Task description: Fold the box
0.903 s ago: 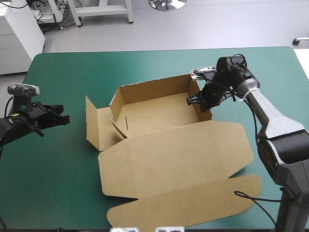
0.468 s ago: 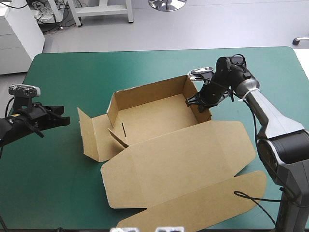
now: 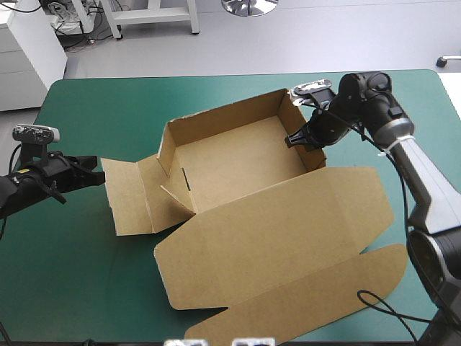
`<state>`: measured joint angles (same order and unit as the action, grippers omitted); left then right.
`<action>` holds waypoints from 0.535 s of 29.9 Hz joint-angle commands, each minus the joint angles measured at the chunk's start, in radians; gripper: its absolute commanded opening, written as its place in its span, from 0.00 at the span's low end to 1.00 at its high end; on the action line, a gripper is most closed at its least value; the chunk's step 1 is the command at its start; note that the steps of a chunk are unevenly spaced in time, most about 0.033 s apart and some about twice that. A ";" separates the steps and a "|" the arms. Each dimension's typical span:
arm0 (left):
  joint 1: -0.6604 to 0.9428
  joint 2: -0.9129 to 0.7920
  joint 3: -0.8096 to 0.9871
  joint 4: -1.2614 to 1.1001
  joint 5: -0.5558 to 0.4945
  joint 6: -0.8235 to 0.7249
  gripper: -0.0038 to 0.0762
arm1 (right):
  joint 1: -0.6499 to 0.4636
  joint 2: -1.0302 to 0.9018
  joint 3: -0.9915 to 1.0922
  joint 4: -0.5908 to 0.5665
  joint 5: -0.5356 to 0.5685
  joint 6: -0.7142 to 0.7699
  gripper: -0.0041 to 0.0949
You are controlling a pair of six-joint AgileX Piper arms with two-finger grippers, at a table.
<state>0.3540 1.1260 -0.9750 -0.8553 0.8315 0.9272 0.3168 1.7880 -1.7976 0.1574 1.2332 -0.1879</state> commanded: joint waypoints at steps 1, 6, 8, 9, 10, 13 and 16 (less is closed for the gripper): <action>-0.004 -0.016 -0.030 -0.147 -0.028 -0.003 0.04 | -0.007 -0.146 -0.031 -0.005 0.023 -0.006 0.02; -0.004 -0.016 -0.045 -0.160 -0.035 0.001 0.04 | -0.049 -0.225 -0.031 0.002 0.023 -0.006 0.02; -0.004 -0.016 -0.045 -0.162 -0.048 0.001 0.04 | -0.071 -0.254 -0.031 0.002 0.023 -0.006 0.02; -0.004 -0.016 -0.045 -0.162 -0.050 0.001 0.04 | -0.074 -0.268 -0.031 0.002 0.023 -0.006 0.02; -0.004 -0.014 -0.045 -0.158 -0.050 0.001 0.03 | -0.079 -0.279 -0.031 0.002 0.023 -0.006 0.02; 0.002 -0.007 -0.045 -0.160 -0.046 0.001 0.04 | -0.084 -0.304 -0.031 0.003 0.023 -0.007 0.02; 0.031 -0.001 -0.045 -0.164 -0.043 -0.005 0.04 | -0.084 -0.320 -0.031 0.003 0.023 -0.014 0.02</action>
<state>0.3629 1.1353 -0.9856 -0.9599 0.8136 0.9272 0.2389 1.5243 -1.7976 0.1312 1.2414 -0.1942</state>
